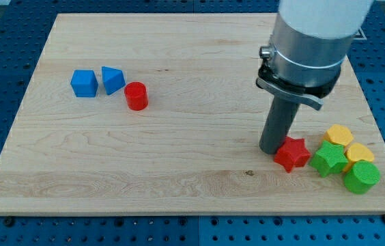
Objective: Slide blue cube along with blue triangle towards center right
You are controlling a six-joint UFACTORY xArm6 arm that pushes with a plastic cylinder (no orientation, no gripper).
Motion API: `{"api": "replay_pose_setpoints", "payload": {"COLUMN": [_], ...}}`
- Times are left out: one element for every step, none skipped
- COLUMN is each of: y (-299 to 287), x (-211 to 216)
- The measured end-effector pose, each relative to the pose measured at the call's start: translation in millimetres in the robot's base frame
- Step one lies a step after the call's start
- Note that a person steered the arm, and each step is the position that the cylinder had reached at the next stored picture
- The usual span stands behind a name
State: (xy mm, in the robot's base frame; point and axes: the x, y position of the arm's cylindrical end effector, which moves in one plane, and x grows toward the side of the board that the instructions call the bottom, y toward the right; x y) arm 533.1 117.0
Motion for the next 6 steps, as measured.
{"api": "replay_pose_setpoints", "payload": {"y": [-11.6, -95.7, -196.7, -295.4, -370.7, -376.4], "x": [4.9, 4.9, -5.2, -28.9, -71.1, -103.4]}}
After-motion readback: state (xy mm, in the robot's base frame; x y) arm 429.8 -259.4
